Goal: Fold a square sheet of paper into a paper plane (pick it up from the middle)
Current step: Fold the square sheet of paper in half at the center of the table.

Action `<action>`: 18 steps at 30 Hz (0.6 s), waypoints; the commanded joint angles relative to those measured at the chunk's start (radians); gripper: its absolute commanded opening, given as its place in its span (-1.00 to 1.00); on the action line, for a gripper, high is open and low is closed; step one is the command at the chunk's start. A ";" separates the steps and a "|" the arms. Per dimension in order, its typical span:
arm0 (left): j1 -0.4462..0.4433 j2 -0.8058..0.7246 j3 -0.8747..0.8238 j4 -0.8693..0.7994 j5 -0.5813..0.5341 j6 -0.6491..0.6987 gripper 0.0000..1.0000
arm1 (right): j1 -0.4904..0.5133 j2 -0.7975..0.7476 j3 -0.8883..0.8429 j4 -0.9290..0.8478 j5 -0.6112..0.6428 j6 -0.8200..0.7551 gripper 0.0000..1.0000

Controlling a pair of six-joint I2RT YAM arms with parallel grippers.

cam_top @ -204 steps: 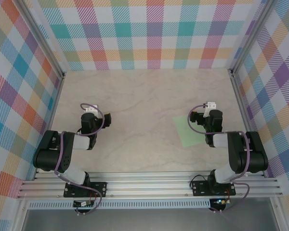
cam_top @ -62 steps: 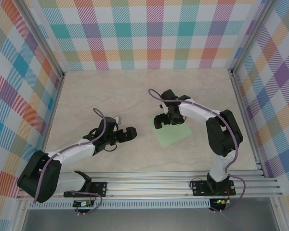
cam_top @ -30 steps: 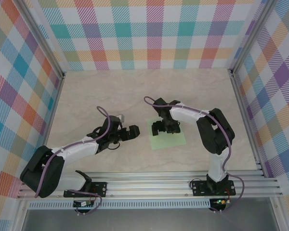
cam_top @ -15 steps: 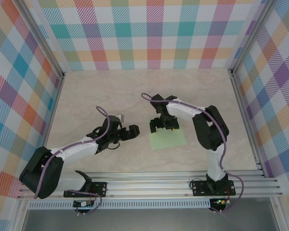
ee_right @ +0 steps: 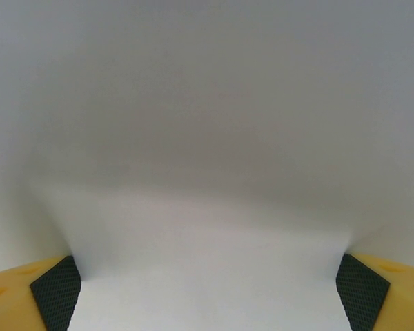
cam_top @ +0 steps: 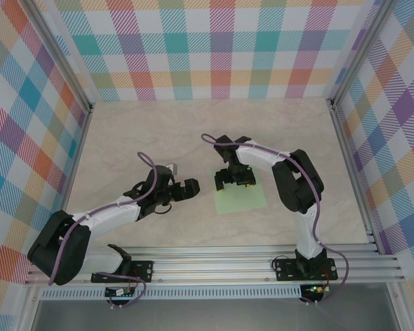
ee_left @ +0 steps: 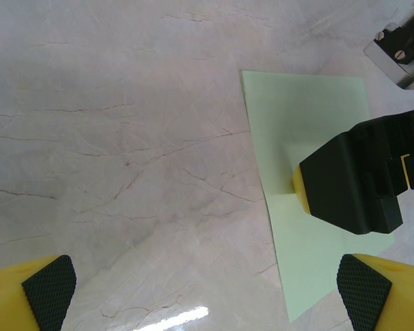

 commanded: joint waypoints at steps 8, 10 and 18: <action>-0.018 -0.014 0.012 0.006 -0.010 0.005 1.00 | -0.001 0.065 -0.061 0.001 -0.008 0.013 0.81; -0.019 -0.016 0.012 0.001 -0.011 0.006 1.00 | 0.000 0.043 -0.058 0.004 -0.022 0.005 0.74; -0.018 -0.032 0.010 -0.011 -0.017 0.005 1.00 | -0.001 -0.055 -0.039 -0.009 -0.028 0.002 0.17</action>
